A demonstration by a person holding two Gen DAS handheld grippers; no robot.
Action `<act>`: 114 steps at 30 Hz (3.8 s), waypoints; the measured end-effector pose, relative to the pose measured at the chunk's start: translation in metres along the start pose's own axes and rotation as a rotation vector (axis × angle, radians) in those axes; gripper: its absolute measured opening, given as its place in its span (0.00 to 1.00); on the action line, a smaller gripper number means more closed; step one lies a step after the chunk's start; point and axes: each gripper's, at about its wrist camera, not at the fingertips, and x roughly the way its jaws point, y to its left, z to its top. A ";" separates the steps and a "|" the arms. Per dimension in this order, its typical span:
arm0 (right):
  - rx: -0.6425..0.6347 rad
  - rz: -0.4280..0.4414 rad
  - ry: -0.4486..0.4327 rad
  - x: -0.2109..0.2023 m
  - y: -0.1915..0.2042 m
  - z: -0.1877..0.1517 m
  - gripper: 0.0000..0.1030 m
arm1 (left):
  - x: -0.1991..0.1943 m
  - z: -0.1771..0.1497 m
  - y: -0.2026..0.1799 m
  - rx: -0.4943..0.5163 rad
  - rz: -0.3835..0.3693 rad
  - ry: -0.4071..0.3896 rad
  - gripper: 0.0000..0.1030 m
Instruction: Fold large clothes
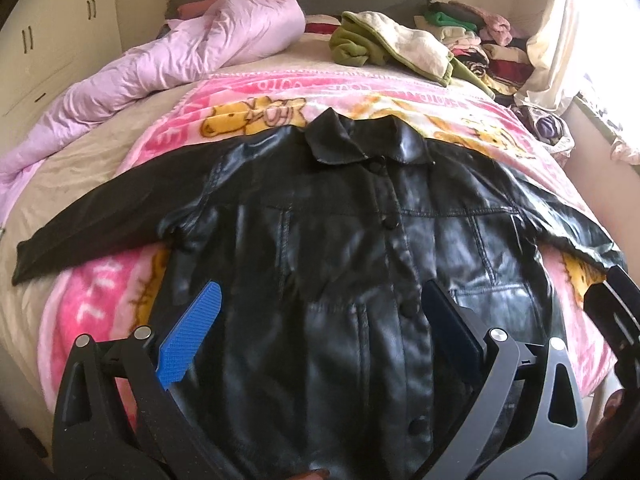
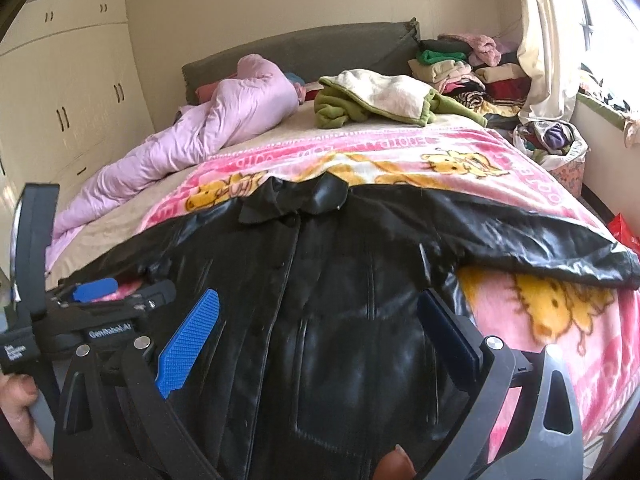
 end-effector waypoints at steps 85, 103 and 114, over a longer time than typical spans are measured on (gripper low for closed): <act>0.450 0.024 -0.378 0.048 -0.210 0.126 0.09 | 0.113 0.109 0.016 -0.020 0.029 -0.060 0.91; 0.137 0.272 -0.168 0.128 -0.009 0.125 0.06 | 0.103 0.106 0.103 -0.338 -0.332 -0.077 0.91; 0.036 0.346 -0.026 0.183 0.062 0.089 0.06 | 0.112 0.098 0.151 -0.625 -0.716 -0.101 0.91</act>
